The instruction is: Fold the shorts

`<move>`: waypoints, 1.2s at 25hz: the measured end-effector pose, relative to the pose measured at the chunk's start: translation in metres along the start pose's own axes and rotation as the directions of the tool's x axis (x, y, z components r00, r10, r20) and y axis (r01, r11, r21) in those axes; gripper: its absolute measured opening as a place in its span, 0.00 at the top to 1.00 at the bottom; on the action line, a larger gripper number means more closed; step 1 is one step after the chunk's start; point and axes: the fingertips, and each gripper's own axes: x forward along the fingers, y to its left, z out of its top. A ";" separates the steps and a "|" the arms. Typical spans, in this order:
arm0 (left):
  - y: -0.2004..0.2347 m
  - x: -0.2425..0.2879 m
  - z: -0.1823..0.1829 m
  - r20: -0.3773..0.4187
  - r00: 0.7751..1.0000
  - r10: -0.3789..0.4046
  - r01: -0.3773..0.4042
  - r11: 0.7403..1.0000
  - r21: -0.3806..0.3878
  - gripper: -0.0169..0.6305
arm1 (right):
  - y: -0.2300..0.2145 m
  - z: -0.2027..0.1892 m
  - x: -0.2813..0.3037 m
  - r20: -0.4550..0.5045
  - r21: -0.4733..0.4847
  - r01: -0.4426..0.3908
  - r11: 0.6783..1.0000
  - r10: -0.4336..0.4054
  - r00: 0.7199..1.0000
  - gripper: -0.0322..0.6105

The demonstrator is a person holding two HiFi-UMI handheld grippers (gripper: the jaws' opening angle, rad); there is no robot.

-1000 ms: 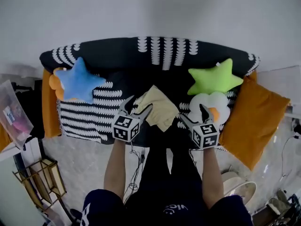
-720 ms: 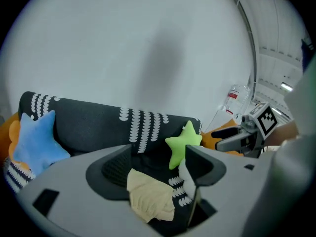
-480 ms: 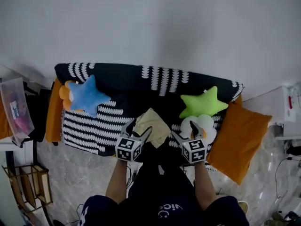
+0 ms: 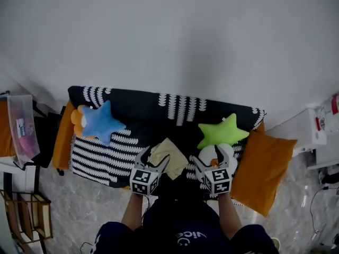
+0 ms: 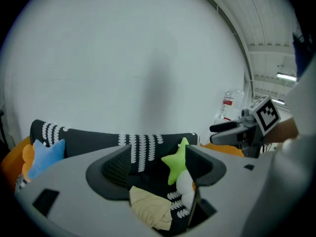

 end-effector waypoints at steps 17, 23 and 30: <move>-0.052 -0.035 0.132 0.296 0.955 -0.033 -0.002 0.993 0.116 0.48 | -0.036 0.133 -0.089 0.343 -0.073 0.140 0.987 -0.107 0.933 0.30; -0.065 -0.045 0.177 0.384 0.923 -0.041 -0.033 0.982 0.185 0.47 | -0.038 0.172 -0.113 0.442 -0.096 0.165 0.982 -0.107 0.891 0.30; -0.062 -0.048 0.194 0.399 0.916 -0.047 -0.031 0.982 0.186 0.50 | -0.031 0.177 -0.108 0.421 -0.148 0.167 0.975 -0.091 0.903 0.31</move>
